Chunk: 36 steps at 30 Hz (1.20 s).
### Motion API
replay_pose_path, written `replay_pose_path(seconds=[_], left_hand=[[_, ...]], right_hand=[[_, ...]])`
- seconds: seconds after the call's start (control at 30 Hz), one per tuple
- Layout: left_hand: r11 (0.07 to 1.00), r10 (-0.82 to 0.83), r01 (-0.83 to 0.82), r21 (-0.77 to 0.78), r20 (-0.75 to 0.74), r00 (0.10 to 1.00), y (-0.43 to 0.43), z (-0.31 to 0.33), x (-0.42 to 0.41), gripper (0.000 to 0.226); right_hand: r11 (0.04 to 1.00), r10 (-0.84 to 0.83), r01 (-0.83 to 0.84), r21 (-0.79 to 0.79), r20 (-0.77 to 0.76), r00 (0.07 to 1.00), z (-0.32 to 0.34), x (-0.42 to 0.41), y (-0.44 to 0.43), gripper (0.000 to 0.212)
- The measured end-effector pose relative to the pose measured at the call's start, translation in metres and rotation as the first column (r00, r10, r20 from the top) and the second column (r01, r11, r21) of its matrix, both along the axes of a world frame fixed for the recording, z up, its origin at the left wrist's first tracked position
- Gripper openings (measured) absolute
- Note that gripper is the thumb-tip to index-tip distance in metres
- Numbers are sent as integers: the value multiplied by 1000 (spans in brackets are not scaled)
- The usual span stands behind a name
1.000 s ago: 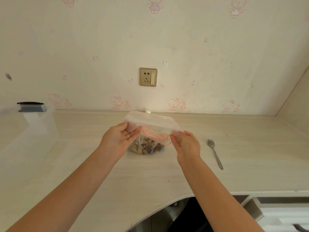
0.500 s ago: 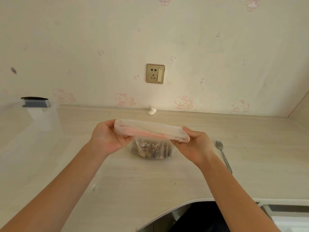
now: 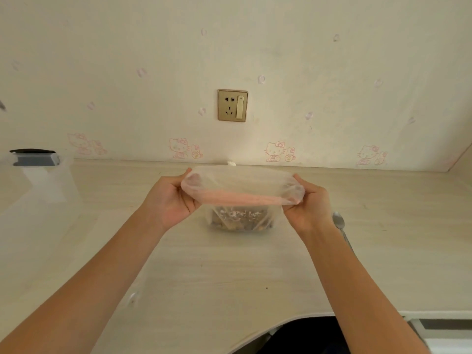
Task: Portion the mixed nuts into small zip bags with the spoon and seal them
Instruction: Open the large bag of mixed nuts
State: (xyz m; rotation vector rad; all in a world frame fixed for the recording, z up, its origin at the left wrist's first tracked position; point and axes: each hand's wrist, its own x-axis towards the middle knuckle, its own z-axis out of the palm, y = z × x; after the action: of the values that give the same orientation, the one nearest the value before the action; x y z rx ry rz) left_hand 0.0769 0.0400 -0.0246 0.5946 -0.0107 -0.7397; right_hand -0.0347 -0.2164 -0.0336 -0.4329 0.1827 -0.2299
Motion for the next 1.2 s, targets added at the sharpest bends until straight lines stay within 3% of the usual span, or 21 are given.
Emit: replay_pose_path(seconds=[0.07,0.17,0.27,0.3,0.33,0.37,0.4,0.43,0.47,0.5,0.53,0.57,0.6,0.63,0.67,0.7,0.73,0.87,0.9,1.07,1.2], left_hand=[[1000,-8,10,21,-91,996,-3,-9,-5,16],[973,-62,79,216,-80,995,-7,-23,-9,23],[909,-46,15,416,64,997,-9,-19,-13,27],[853,-20,-68,518,162,987,-9,-16,-13,25],[778,-4,-163,607,264,964,-8,-12,-14,23],[689,13,-278,670,372,928,-6,-11,-14,22],[577,36,-438,689,515,857,-5,-8,-16,23],[454,45,-639,620,701,712,-5,-4,-21,25],[375,30,-813,445,871,490,-4,1,-29,26],[379,-4,-895,236,967,253,-4,6,-38,25],[444,-78,-887,127,992,103,-5,11,-47,23],[524,-204,-836,162,977,62,-8,16,-54,24],[532,-404,-792,300,912,74,-12,18,-60,25],[436,-654,-775,457,752,75,-18,20,-62,26],[293,-847,-788,541,529,49,-23,18,-61,25],[165,-940,-803,573,339,48,-29,15,-58,23],[84,-972,-803,590,227,66,-34,13,-55,23],[-57,-983,-807,588,107,147,-48,3,-42,19],[-59,-987,-823,565,92,134,-48,0,-41,20],[79,-985,-871,485,170,6,-40,-29,-42,45],[99,-965,-822,561,255,58,-33,-42,-33,65]], right_hand=[[999,20,-24,-44,-73,997,-10,-1,-3,22],[990,-52,22,-138,-217,975,-24,-8,-3,38],[932,-164,44,-360,-310,936,-21,-21,-5,30],[852,-227,23,-524,-329,917,-15,-27,-6,22],[700,-329,4,-714,-318,889,-9,-33,-8,14],[489,-453,18,-872,-236,860,0,-40,-9,12],[276,-523,75,-958,-84,848,10,-46,-6,14],[127,-496,165,-978,81,865,22,-51,0,15],[76,-378,240,-968,195,905,33,-55,10,17],[63,-227,246,-967,226,947,41,-56,21,19],[16,-94,175,-984,173,980,45,-55,32,20],[-112,-3,62,-992,63,998,46,-51,42,21],[-281,42,-41,-959,-55,998,46,-45,48,23],[-430,61,-114,-896,-154,986,45,-39,52,26],[-525,67,-161,-836,-230,971,42,-34,54,28],[-575,67,-198,-794,-287,956,39,-29,54,29],[-612,43,-238,-754,-332,942,35,-24,54,31],[-750,-136,-346,-564,-380,915,19,-7,45,32],[-743,-168,-381,-550,-398,902,16,-5,41,24],[-786,-217,-404,-468,-403,889,-5,-6,36,67],[-810,-178,-338,-479,-347,921,-29,0,30,91]])
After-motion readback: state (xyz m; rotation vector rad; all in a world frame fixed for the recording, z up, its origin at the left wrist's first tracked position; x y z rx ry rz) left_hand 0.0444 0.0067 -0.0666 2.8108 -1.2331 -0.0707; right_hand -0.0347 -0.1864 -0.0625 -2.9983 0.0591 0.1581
